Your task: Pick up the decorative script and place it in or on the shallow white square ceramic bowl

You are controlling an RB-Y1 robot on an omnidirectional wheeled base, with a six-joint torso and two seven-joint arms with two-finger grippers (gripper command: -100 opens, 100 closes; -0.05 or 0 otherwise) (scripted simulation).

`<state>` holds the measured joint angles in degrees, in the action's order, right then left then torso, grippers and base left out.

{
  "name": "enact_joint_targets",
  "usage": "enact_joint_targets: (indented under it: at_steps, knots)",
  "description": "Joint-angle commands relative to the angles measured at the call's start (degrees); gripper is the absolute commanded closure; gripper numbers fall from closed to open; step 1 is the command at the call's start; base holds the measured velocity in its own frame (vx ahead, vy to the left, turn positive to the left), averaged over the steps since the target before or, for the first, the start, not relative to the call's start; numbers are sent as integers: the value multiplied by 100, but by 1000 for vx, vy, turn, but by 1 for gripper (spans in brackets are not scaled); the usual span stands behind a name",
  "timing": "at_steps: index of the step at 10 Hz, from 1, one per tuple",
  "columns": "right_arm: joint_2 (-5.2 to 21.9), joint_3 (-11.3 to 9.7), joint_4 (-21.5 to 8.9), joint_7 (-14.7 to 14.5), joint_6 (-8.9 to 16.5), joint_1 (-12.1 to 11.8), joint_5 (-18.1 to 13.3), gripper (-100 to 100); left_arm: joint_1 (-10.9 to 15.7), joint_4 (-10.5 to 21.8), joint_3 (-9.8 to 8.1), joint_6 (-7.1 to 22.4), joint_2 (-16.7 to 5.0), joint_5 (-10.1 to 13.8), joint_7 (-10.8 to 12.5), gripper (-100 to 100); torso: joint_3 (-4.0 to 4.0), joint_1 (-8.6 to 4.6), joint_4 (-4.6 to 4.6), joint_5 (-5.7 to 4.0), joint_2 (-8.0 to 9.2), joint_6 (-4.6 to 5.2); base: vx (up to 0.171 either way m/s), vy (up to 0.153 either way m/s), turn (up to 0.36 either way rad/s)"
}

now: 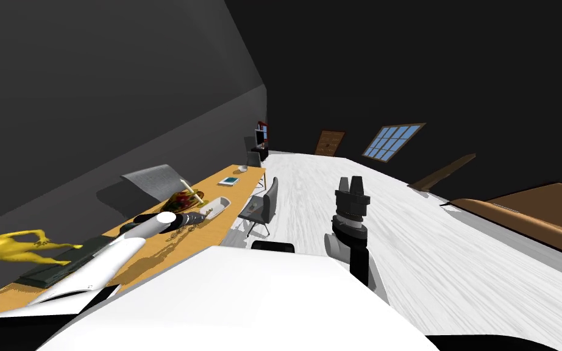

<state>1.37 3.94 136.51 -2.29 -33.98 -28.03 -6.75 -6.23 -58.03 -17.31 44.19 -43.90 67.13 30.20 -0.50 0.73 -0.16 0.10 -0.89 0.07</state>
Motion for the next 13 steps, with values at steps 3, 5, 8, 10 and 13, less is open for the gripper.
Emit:
enact_joint_targets:
  at_steps: [3, 5, 8, 10, 13]
  knots:
    - [0, 0, 0, 0, 0, 0, 0, 0, 244, 48, -104, 125, 102, 8, -143, 100, 1, 0, -1, -1, 4, -4, 144, 204, -93]
    - [0, 0, 0, 0, 0, 1, 0, 0, 295, 70, -119, 133, 111, 15, -159, 100, 15, -3, 1, 1, 32, -5, 55, 145, -58]
    - [-2, -2, 0, 0, 0, 1, 0, 0, 315, 65, -127, 131, 106, 16, -159, -100, 35, -76, 4, -11, 71, -12, 5, 9, -1]
    - [-2, -2, 0, 0, 0, 2, 0, 0, 315, 65, -127, 131, 106, 16, -159, -100, 37, -82, 5, -13, 75, -12, 0, 0, 0]
    - [-3, -2, 0, 0, 0, 1, 0, 0, 238, -114, -202, 381, -161, 170, -63, -100, 37, -94, 5, -16, 73, -14, 10, -31, 31]
